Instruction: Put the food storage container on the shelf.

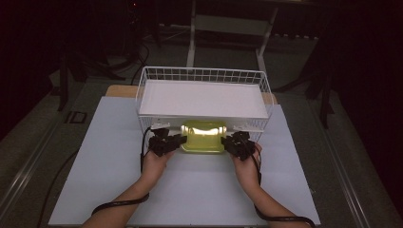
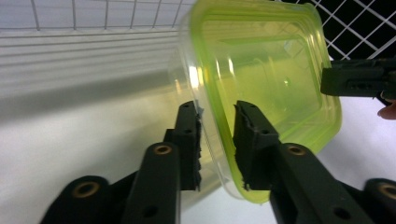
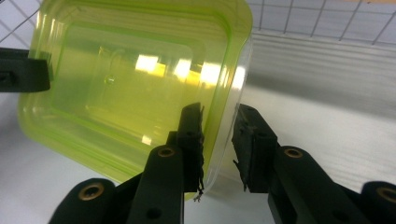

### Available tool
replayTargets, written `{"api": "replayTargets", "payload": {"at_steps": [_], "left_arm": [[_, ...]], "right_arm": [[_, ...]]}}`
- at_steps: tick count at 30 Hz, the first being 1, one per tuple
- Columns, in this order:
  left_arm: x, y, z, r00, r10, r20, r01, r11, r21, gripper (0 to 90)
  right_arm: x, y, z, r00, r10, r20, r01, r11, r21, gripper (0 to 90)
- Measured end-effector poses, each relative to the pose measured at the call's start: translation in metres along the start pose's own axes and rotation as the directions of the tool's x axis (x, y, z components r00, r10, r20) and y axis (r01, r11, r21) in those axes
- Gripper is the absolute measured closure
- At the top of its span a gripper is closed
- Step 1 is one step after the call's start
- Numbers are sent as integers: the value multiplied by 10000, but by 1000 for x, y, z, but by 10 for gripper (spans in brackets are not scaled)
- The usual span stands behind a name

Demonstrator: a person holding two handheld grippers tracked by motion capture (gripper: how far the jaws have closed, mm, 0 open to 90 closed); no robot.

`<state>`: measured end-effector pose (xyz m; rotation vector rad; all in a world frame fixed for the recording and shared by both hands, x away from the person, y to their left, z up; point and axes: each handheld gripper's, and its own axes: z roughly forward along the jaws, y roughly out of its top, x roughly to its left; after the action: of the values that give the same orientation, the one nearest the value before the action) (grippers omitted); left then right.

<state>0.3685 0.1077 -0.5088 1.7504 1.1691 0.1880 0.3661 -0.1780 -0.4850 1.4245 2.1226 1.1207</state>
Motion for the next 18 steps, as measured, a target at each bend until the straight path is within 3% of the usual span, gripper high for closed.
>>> {"api": "replayTargets", "payload": {"at_steps": [3,4,5,9,12,16,18], "left_arm": [[0,0,4,9996,158,-242,-160,9998,-82,661],[0,-1,5,9994,94,-333,-96,9999,-58,633],[2,-2,7,9995,-254,-210,251,9996,-149,602],[3,-1,9,9993,-309,-196,303,9992,-266,597],[5,0,11,9986,-171,-501,156,9995,-291,532],[6,1,10,9984,-198,-526,179,9992,-355,487],[4,0,7,9987,-17,-504,-4,9991,-417,481]], "right_arm": [[0,0,3,9999,141,96,-140,9999,-95,700],[0,0,4,9996,40,280,-36,9999,-141,701],[2,-1,6,9991,-94,420,100,9999,-132,687],[3,-1,9,9986,-73,524,89,9995,-300,653],[3,-1,10,9989,-53,472,66,9996,-284,633],[4,-1,10,9988,-126,467,143,9993,-351,583],[6,-2,9,9989,-200,422,215,9991,-358,564]]}}
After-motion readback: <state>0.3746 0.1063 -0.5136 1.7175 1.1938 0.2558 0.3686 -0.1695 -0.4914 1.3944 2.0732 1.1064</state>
